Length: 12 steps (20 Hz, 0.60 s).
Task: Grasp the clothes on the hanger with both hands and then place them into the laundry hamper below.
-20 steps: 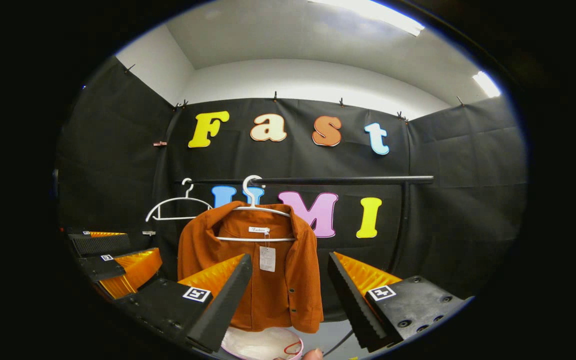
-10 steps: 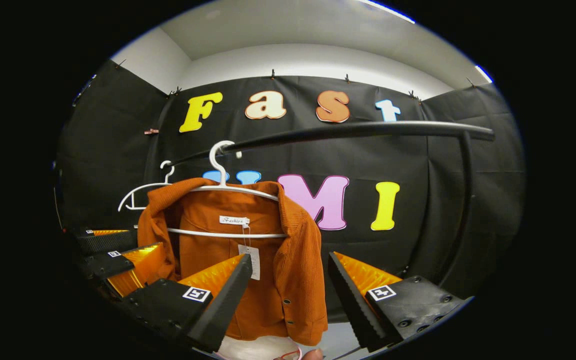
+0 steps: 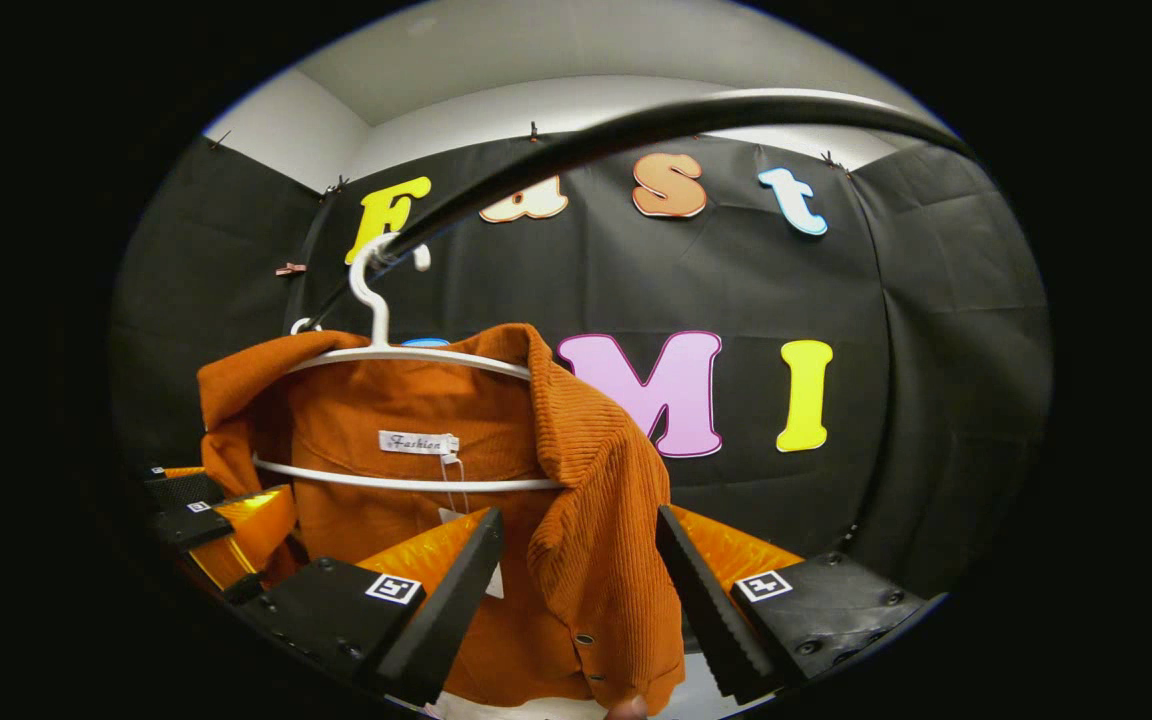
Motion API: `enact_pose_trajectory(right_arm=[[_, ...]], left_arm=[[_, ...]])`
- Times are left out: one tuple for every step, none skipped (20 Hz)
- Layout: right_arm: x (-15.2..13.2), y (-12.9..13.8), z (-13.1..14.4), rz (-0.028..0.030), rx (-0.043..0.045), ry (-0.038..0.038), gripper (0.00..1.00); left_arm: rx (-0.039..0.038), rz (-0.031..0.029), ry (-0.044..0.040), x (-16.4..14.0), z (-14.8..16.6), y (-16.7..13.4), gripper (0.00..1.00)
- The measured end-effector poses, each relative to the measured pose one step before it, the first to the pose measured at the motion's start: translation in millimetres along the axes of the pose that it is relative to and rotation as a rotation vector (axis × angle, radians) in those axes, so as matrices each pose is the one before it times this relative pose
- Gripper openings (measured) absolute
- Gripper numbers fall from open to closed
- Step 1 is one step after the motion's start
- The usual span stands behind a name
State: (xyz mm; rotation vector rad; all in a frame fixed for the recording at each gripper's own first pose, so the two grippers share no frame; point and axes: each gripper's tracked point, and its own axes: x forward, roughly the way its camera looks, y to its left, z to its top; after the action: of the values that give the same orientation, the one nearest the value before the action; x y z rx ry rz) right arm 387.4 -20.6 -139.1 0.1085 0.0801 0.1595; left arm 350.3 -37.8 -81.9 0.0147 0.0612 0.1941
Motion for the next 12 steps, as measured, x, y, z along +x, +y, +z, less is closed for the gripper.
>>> enact_pose_trajectory(right_arm=[[7.77, -1.42, -4.32, -0.00139, 0.00979, 0.00610, 0.98], [6.69, -1.22, -4.52, -0.00197, 0.00561, 0.00911, 0.98], [5.35, 1.31, 1.21, 0.00712, 0.00938, -0.00158, 0.99], [6.04, 3.24, -2.99, 0.01222, 0.01007, -0.00523, 0.90], [4.12, 3.23, -0.25, 0.01497, 0.00253, -0.00264, 0.81], [5.71, 4.71, -3.27, 0.02388, -0.00049, 0.00154, 0.74], [5.06, 7.03, -2.19, 0.03678, 0.00002, 0.00233, 0.66], [4.04, 5.45, -2.96, 0.02424, -0.00420, 0.01148, 0.58], [1.06, 0.27, -3.94, 0.01579, -0.00515, 0.02135, 0.37], [2.74, -5.27, -10.67, -0.01369, -0.00409, 0.03971, 0.27], [-1.07, 3.06, -8.83, 0.02526, 0.02615, 0.03277, 0.11], [1.77, 7.60, -3.90, 0.03852, 0.03951, 0.03230, 0.10]], left_arm=[[0.00558, 0.00364, 0.00188, 2.11, 0.94, 0.35, 0.88], [0.00215, 0.00009, 0.00055, 1.71, -0.42, 0.30, 0.86], [-0.00178, -0.00021, -0.00037, 1.46, 0.10, -0.10, 0.81], [-0.00179, 0.00373, -0.00449, 0.26, 0.67, 1.45, 0.77], [-0.00202, 0.00135, -0.00118, 0.75, 1.08, 1.09, 0.71], [-0.00339, -0.00838, 0.00324, 0.05, -1.08, -1.48, 0.67], [-0.00115, -0.00911, 0.00588, 0.21, -0.81, -2.25, 0.61], [0.00108, -0.00164, 0.00766, 0.46, -2.68, 0.57, 0.59], [0.00320, 0.00566, 0.00458, -0.52, -0.49, 3.24, 0.51], [0.00423, 0.01196, 0.00358, 3.63, -0.89, 3.17, 0.41], [-0.00142, 0.01018, 0.00171, -0.75, 0.76, 2.65, 0.30], [-0.01014, 0.00387, 0.00795, -1.47, 0.06, 0.87, 0.20]])
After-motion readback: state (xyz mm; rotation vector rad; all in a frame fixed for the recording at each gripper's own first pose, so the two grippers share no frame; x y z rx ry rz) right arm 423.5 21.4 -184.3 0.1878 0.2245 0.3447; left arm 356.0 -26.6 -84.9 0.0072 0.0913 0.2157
